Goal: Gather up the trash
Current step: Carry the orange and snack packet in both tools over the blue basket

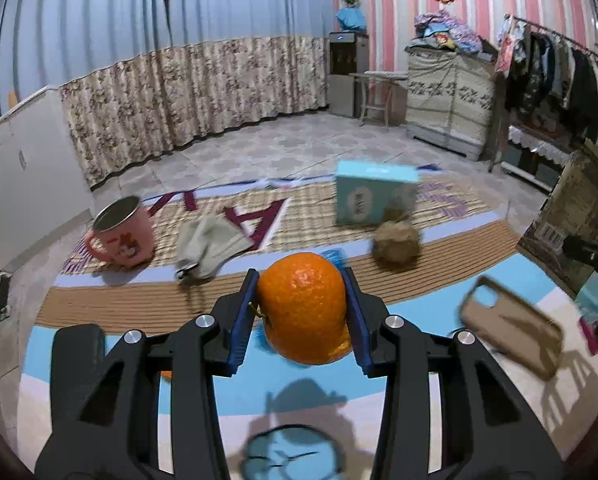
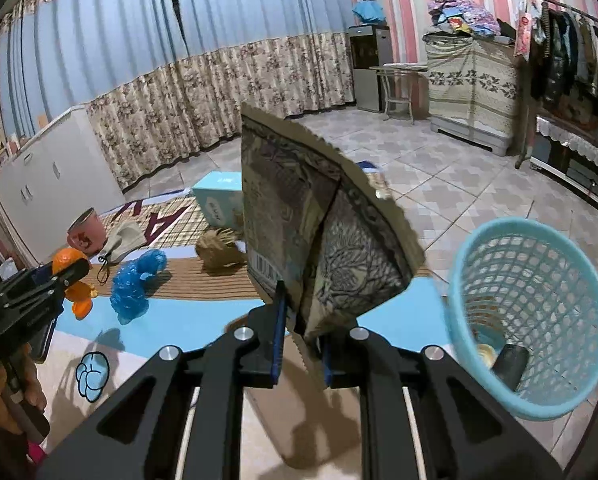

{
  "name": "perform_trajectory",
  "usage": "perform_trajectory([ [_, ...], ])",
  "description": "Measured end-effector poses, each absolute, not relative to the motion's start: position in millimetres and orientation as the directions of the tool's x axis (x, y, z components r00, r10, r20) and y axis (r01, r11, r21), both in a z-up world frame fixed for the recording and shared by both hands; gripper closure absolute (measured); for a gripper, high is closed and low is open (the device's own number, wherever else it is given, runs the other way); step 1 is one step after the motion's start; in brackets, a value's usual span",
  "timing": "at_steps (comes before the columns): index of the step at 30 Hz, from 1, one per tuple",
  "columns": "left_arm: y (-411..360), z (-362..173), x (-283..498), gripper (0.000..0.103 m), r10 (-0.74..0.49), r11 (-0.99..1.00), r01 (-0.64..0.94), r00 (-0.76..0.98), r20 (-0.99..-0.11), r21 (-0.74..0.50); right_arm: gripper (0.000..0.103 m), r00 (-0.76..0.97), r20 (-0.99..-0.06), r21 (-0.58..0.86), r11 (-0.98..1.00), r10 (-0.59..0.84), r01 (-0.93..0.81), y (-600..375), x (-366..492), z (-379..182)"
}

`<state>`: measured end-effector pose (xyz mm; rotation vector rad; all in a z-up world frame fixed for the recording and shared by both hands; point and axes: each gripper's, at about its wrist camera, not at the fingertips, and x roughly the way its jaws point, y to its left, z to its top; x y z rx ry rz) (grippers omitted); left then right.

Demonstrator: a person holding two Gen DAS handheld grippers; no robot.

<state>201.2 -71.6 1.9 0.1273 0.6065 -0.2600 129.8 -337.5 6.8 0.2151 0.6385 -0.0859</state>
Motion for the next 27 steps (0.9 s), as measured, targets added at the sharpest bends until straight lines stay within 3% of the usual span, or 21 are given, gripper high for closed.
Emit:
perform_trajectory([
  [15,-241.7,27.5,162.3,0.063,-0.384,0.871,0.487,0.750,-0.539,0.057,0.088,0.765,-0.581,0.114,0.902,-0.279,0.416,-472.4,48.3,32.8],
  [27,-358.3,14.5,150.4,0.063,-0.486,0.797,0.604,0.666,-0.566,0.025,0.088,0.732,-0.600,0.142,0.857,-0.323,0.495,-535.8,40.9,14.3],
])
